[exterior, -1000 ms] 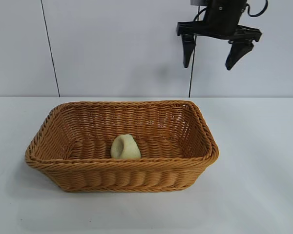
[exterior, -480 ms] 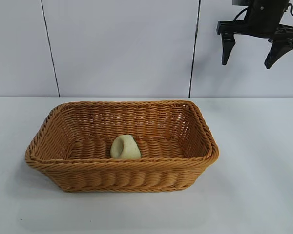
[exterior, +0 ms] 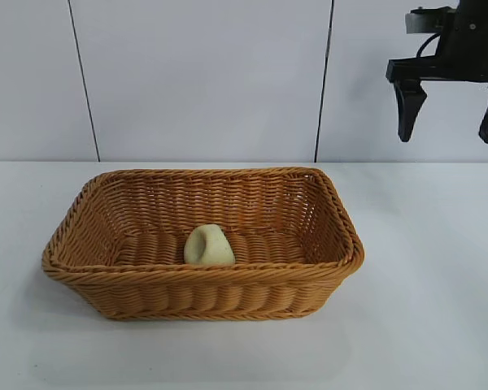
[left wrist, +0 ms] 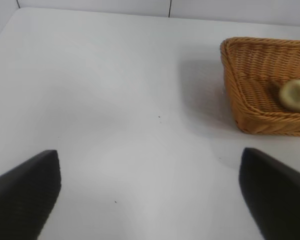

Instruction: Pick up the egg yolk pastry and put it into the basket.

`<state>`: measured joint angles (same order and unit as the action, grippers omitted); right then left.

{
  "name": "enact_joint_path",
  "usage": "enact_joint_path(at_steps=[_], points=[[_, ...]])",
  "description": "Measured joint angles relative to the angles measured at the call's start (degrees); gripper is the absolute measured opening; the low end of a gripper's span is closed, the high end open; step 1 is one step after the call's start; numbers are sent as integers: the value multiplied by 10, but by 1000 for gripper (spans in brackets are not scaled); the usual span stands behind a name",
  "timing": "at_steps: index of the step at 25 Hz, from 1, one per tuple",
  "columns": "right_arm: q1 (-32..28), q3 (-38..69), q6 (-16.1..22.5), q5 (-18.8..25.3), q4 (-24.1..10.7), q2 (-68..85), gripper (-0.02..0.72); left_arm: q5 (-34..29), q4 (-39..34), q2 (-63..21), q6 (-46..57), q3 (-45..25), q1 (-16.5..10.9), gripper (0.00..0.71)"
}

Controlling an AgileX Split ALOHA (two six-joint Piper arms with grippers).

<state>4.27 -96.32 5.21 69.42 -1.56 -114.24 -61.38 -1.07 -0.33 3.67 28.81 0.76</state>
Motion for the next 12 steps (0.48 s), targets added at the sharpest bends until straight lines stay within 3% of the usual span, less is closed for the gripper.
enact_joint_path(at_steps=[12], points=[[0, 308, -14, 0, 1, 243, 695, 0, 0, 0, 0, 0, 0, 696]])
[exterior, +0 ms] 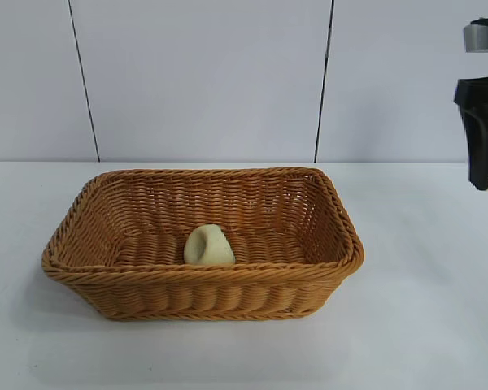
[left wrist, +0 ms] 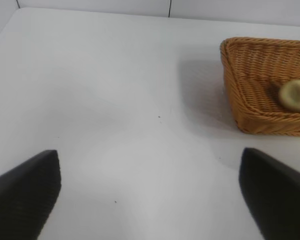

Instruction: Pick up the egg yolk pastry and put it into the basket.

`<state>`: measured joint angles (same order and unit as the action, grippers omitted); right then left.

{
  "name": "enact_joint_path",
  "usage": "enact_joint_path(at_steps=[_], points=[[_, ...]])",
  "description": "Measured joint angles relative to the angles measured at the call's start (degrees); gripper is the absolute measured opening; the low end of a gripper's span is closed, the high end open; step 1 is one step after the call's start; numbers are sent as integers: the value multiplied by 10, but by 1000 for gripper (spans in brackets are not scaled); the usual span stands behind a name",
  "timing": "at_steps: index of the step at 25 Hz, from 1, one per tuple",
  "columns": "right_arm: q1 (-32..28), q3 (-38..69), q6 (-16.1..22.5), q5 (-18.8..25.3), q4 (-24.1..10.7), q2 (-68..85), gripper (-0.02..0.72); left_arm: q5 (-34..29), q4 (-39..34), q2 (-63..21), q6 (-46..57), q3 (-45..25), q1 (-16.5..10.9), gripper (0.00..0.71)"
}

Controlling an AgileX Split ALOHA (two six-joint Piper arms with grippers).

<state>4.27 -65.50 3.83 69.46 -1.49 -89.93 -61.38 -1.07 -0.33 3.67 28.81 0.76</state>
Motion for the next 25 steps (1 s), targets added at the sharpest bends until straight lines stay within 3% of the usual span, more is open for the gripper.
enact_joint_path(at_steps=[7, 17, 25], points=[[0, 138, -2, -11, 0, 150, 695, 0, 0, 0, 0, 0, 0, 696], [0, 280, -38, -70, 4, 366, 695, 0, 1, 0, 0, 0, 0, 696], [0, 369, -59, -104, 42, 551, 695, 0, 1, 0, 0, 0, 0, 696]])
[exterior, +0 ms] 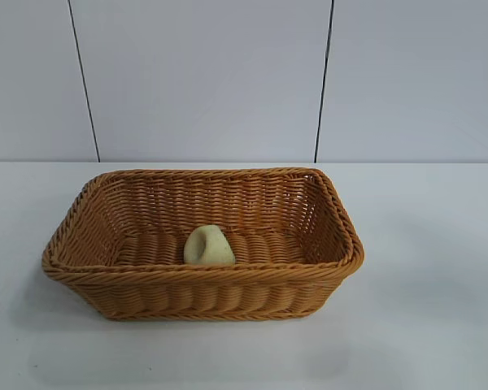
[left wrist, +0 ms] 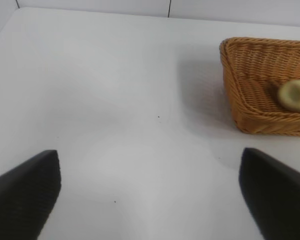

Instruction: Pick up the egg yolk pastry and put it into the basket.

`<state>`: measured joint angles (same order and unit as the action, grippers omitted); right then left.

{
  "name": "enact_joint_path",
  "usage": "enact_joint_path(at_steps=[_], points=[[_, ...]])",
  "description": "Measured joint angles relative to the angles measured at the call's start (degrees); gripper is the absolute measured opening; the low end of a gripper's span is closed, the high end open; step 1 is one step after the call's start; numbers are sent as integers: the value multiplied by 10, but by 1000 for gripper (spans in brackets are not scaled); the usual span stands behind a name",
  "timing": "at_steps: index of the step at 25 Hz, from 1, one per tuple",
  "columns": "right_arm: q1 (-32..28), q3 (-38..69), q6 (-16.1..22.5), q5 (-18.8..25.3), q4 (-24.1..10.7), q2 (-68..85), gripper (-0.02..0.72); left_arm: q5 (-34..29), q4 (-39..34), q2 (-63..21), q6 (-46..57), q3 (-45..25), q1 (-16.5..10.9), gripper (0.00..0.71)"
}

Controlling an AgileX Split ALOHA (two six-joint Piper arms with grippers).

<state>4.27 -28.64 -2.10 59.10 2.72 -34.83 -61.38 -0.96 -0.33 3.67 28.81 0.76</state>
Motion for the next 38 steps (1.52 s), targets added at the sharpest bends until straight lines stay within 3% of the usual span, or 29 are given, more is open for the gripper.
enact_joint_path(at_steps=[12, 18, 27, 38], points=[[-2, 2, -1, -1, 6, 135, 695, 0, 0, 0, 0, 0, 0, 696], [-48, 3, -1, -1, 8, 172, 695, 0, 0, 0, 0, 0, 0, 696], [-51, 3, -1, -1, 10, 340, 695, 0, 0, 0, 0, 0, 0, 696], [-51, 3, -1, -1, 12, 350, 695, 0, 0, 0, 0, 0, 0, 696]])
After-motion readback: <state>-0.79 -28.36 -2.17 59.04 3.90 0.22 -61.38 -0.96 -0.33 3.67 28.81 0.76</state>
